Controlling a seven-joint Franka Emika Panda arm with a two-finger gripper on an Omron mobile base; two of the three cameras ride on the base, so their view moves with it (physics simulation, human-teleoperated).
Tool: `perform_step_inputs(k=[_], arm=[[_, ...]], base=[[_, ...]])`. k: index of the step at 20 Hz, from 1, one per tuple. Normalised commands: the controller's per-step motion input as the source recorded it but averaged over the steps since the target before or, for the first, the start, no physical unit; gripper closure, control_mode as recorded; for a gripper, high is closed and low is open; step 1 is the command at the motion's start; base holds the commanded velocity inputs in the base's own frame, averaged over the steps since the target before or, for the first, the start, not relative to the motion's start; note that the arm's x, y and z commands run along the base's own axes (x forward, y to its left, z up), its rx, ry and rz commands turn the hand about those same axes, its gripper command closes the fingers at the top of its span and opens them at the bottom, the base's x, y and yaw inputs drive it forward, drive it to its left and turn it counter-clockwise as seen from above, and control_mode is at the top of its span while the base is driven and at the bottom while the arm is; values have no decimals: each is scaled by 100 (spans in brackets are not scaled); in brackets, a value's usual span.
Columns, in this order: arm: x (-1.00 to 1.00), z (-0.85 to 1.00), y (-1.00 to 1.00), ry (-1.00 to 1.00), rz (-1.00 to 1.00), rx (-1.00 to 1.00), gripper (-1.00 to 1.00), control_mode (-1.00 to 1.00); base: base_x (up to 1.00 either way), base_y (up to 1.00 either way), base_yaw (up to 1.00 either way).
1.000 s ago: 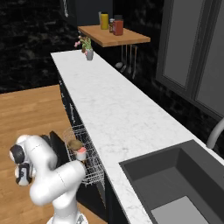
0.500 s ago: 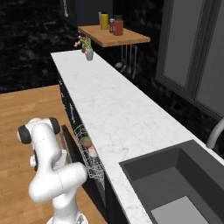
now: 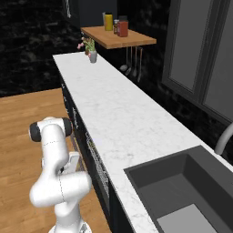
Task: Pick up the cup and bowl from the counter, place them in the dishwasher, and close the dishwasher door.
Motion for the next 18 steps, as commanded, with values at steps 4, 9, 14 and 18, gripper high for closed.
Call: perform_step_inputs(k=[4,9,14,18], arm=[[1,-29,-100,-9,3,-22,-100,-100],[9,-28,-100,-9,5,-20,-100,-100],[14,-28,-100,-10,7,-20,-100,-100],[16,-37,-100,-8,7,-18,-100,-100]], base=[[0,0,0],[0,0,0],[0,0,0],[0,0,0]])
